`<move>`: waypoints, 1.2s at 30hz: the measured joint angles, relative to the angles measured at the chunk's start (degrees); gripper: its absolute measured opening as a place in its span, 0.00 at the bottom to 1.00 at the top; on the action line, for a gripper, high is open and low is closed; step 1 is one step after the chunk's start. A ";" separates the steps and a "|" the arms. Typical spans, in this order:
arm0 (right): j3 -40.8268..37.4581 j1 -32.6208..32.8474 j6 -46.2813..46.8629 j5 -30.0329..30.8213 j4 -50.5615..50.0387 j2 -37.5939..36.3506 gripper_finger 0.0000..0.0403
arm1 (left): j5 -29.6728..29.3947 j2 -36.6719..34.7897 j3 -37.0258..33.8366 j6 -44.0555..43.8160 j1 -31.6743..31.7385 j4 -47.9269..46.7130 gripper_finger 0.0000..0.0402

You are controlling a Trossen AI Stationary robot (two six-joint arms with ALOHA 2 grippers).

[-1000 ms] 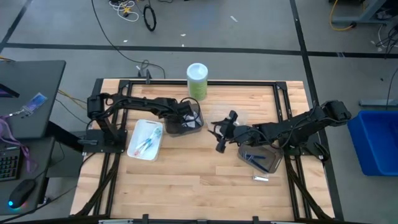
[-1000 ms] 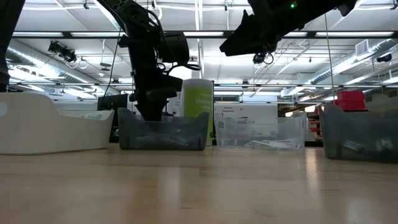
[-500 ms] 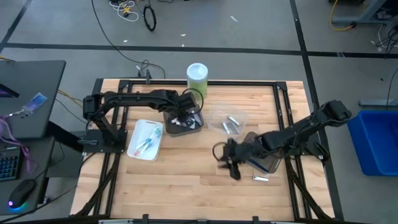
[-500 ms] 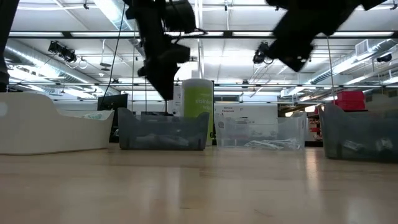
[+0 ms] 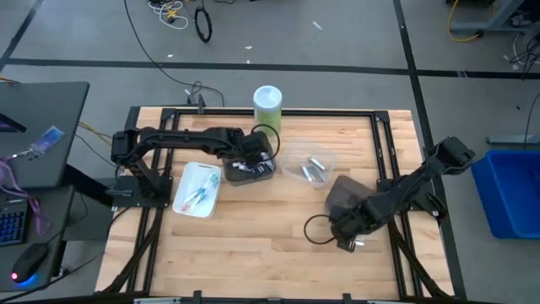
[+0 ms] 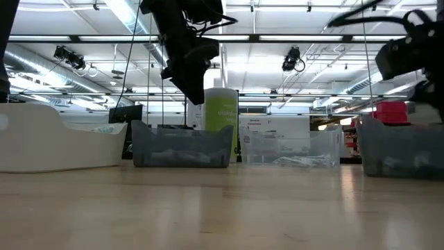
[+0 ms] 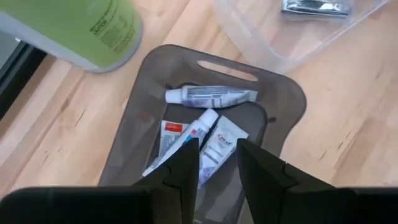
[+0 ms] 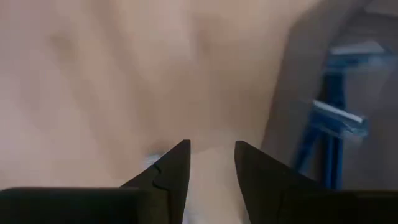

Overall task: Pick & Place Travel size toiletries
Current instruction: Put the nail cutter into the transparent bin

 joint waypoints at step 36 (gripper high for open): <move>0.02 7.64 -10.81 -7.28 3.62 4.53 0.46 | -2.83 0.00 0.00 0.35 -0.24 0.69 0.29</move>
